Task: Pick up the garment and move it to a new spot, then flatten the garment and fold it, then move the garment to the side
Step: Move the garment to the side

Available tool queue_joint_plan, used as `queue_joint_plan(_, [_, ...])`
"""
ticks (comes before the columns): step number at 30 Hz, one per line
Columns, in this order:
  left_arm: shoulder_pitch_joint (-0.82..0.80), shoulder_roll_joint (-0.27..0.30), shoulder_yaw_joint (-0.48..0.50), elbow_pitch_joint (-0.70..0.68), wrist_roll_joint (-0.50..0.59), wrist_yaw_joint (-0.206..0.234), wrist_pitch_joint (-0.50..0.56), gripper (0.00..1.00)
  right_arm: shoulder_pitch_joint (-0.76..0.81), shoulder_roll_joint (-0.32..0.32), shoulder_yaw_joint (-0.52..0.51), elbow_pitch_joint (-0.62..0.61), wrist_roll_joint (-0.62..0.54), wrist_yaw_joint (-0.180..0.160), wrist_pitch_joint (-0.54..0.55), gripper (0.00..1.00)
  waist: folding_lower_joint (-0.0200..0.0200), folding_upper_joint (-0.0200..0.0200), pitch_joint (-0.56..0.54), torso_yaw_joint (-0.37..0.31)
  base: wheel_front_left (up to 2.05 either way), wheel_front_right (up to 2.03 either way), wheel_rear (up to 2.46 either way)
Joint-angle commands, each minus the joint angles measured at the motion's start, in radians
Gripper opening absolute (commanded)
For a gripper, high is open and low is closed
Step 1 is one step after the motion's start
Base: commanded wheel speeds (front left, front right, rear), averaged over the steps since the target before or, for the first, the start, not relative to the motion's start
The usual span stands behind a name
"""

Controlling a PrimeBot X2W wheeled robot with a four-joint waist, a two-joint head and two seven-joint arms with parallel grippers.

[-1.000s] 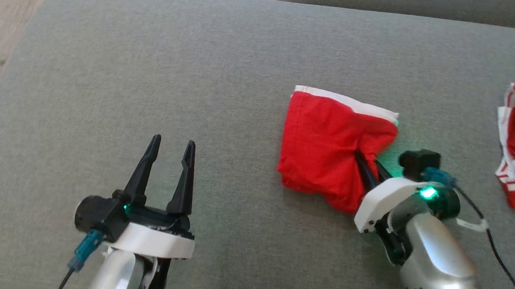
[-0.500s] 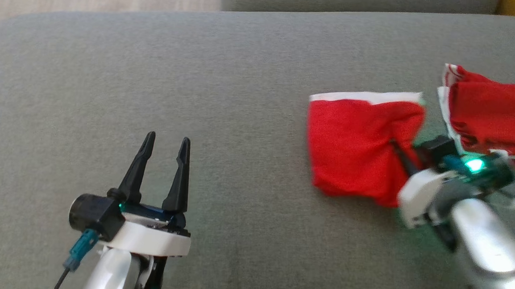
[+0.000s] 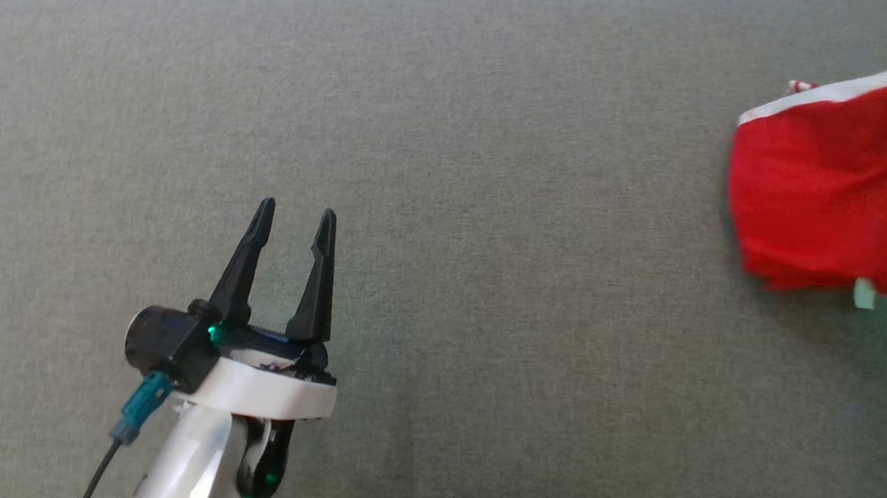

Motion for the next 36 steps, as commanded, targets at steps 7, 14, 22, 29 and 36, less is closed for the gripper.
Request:
queue_joint_plan(7, [-0.051, 0.003, 0.019, -0.029, -0.013, 0.002, -0.005, 1.0, -0.013, -0.16, -0.015, 0.045, 0.065, -0.001, 0.029, 0.0, 0.0, 0.0, 0.061, 0.052, 0.0, 0.0, 0.0])
queue_joint_plan(14, [-0.073, 0.003, 0.02, -0.032, -0.013, 0.002, -0.005, 1.0, -0.002, -0.201, -0.064, 0.151, 0.036, -0.001, 0.066, 0.0, 0.0, 0.0, 0.106, 0.072, 0.0, 0.0, 0.0])
queue_joint_plan(22, [-0.105, 0.003, 0.007, -0.02, 0.0, 0.002, -0.005, 1.0, -0.009, -0.151, -0.123, 0.199, -0.043, -0.001, 0.073, 0.0, 0.0, 0.0, 0.126, 0.061, 0.0, 0.0, 0.0])
queue_joint_plan(29, [-0.109, 0.003, 0.01, -0.017, 0.009, 0.002, -0.005, 1.0, -0.02, -0.094, -0.185, 0.199, -0.074, -0.001, 0.051, 1.0, 0.0, 0.0, 0.109, 0.043, 0.0, 0.0, 0.0])
queue_joint_plan(36, [-0.08, 0.003, 0.044, -0.023, 0.018, 0.002, -0.005, 1.0, -0.047, 0.026, -0.336, 0.148, -0.165, -0.001, -0.009, 1.0, 0.0, 0.0, 0.042, 0.013, 0.0, 0.0, 0.0])
